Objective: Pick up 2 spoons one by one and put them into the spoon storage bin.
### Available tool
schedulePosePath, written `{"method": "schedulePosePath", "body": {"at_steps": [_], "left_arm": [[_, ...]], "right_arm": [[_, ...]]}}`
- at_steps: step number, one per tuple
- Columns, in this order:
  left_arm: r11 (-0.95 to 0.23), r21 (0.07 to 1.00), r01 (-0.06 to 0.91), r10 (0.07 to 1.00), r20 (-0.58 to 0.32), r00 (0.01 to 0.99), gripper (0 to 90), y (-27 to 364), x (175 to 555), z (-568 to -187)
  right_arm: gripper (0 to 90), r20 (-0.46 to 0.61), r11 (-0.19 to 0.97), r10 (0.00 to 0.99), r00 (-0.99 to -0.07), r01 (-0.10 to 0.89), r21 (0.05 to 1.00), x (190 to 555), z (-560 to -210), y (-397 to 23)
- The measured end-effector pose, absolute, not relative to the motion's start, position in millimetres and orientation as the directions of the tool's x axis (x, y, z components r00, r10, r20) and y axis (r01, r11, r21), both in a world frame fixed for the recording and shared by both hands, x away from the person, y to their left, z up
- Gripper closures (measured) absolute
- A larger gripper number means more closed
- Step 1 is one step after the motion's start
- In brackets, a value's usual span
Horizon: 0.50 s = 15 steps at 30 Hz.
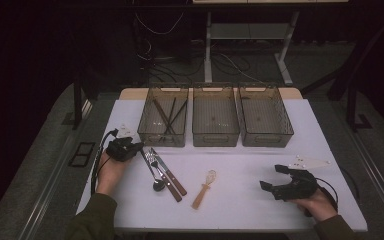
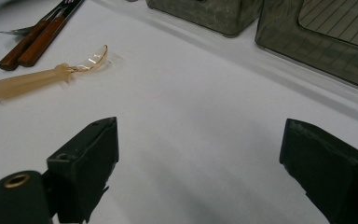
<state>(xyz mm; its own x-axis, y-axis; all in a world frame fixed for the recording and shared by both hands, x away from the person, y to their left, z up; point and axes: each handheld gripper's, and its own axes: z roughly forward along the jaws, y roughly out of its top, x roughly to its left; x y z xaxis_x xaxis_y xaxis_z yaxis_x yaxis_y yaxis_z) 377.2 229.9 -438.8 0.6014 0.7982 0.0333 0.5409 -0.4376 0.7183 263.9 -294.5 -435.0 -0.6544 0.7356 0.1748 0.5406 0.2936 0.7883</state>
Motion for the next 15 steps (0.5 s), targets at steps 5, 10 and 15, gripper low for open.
{"method": "schedulePosePath", "body": {"at_steps": [5,10,15], "left_arm": [[-0.454,0.708,0.541,0.788,0.036,0.614,89.3,224.8,379.8,-442.0],[-0.463,0.7,0.544,0.788,0.043,0.615,89.3,222.7,382.2,-445.5],[-0.477,0.689,0.546,0.784,0.051,0.619,89.3,222.4,382.5,-445.5]], "right_arm": [[11.7,0.172,0.298,0.734,-0.657,0.538,0.788,264.1,-435.2,-294.4],[11.7,0.176,0.293,0.734,-0.656,0.54,0.789,263.8,-434.9,-294.7],[11.7,0.177,0.292,0.734,-0.655,0.54,0.789,263.7,-434.9,-294.8]]}}
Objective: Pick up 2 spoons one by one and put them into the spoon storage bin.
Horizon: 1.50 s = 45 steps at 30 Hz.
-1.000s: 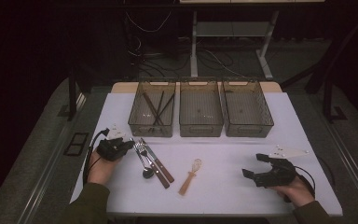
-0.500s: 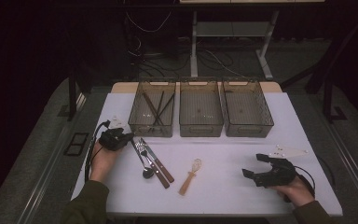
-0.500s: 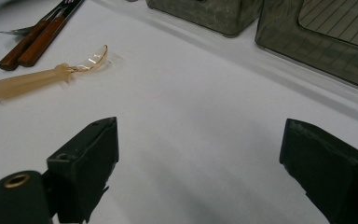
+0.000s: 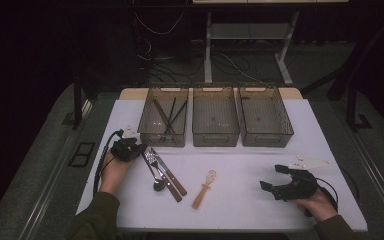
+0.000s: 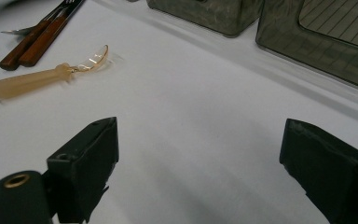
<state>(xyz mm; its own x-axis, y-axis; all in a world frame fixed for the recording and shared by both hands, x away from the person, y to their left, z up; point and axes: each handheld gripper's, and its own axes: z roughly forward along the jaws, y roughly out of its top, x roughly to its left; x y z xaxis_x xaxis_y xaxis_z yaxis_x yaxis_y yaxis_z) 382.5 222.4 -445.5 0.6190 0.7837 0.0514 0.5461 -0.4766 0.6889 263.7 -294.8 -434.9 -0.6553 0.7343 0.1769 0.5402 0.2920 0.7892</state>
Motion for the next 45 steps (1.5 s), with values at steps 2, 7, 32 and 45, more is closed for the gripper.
{"method": "schedulePosePath", "body": {"at_steps": [2,7,32,45], "left_arm": [[-0.475,0.688,0.549,0.785,0.049,0.617,89.3,222.7,382.2,-445.3],[-0.485,0.679,0.552,0.782,0.054,0.62,89.3,224.9,381.0,-444.2],[-0.508,0.632,0.585,0.786,0.062,0.615,89.3,240.0,367.0,-438.6],[-0.505,0.621,0.6,0.788,0.048,0.613,89.3,247.2,352.7,-436.8]], "right_arm": [[11.7,0.177,0.291,0.735,-0.655,0.54,0.789,263.7,-434.7,-294.8],[11.7,0.174,0.293,0.734,-0.656,0.538,0.79,263.2,-434.5,-295.1],[11.7,0.168,0.299,0.731,-0.661,0.532,0.792,262.8,-434.1,-295.3],[11.7,0.171,0.293,0.734,-0.657,0.534,0.793,262.4,-433.8,-295.8]]}}
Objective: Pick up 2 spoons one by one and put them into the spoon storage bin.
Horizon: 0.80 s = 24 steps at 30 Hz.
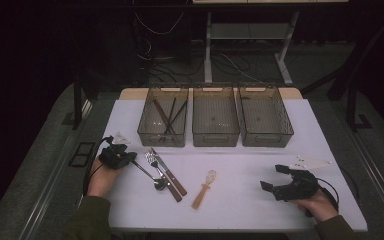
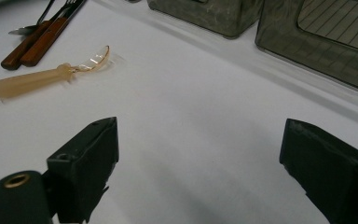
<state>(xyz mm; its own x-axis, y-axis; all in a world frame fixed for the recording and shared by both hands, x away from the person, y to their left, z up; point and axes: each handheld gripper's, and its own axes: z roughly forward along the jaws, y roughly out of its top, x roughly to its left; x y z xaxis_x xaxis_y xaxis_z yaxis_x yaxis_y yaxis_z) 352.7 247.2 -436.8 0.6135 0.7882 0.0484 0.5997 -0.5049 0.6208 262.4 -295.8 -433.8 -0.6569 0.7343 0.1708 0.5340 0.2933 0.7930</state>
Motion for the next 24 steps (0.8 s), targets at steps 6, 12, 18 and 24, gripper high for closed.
{"method": "schedulePosePath", "body": {"at_steps": [6,12,18,24], "left_arm": [[-0.507,0.617,0.601,0.783,0.038,0.621,89.3,251.0,346.1,-436.2],[-0.505,0.614,0.607,0.779,0.021,0.627,89.3,254.9,339.3,-435.7],[-0.501,0.611,0.613,0.781,0.014,0.624,89.4,255.4,335.4,-435.4],[-0.508,0.6,0.619,0.778,0.011,0.628,89.4,257.6,330.9,-434.1]], "right_arm": [[11.7,0.17,0.293,0.735,-0.657,0.533,0.794,262.6,-433.8,-296.2],[11.7,0.17,0.293,0.735,-0.656,0.534,0.793,262.6,-433.9,-296.0],[11.7,0.171,0.293,0.736,-0.656,0.535,0.792,262.7,-434.0,-295.9],[11.7,0.171,0.292,0.735,-0.656,0.535,0.793,263.0,-433.9,-296.7]]}}
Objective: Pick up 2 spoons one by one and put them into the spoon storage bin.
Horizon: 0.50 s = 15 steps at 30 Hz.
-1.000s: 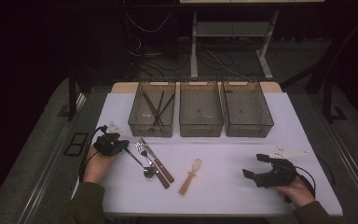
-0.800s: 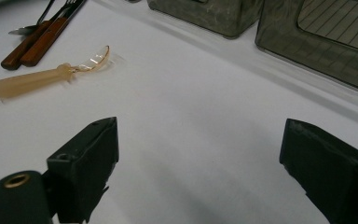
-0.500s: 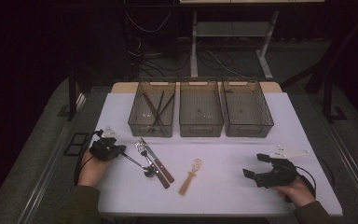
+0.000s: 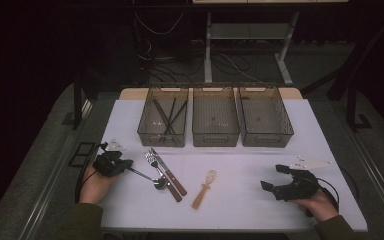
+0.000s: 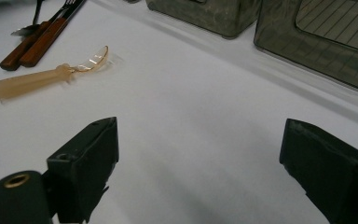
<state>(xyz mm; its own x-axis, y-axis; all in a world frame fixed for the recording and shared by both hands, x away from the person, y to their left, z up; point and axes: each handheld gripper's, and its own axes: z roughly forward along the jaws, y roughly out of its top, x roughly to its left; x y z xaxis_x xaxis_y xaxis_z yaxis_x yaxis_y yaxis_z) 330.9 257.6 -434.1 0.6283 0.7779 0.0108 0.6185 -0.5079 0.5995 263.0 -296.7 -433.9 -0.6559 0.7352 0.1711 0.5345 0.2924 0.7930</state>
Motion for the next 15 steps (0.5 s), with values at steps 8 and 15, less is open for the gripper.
{"method": "schedulePosePath", "body": {"at_steps": [8,15], "left_arm": [[-0.506,0.591,0.628,0.78,0.002,0.626,89.4,261.8,321.4,-433.0],[-0.512,0.576,0.637,0.78,0.0,0.626,89.4,264.7,309.8,-431.1]], "right_arm": [[11.7,0.171,0.293,0.735,-0.657,0.534,0.793,262.8,-433.7,-296.7],[11.7,0.171,0.293,0.734,-0.657,0.535,0.793,262.9,-433.8,-296.5]]}}
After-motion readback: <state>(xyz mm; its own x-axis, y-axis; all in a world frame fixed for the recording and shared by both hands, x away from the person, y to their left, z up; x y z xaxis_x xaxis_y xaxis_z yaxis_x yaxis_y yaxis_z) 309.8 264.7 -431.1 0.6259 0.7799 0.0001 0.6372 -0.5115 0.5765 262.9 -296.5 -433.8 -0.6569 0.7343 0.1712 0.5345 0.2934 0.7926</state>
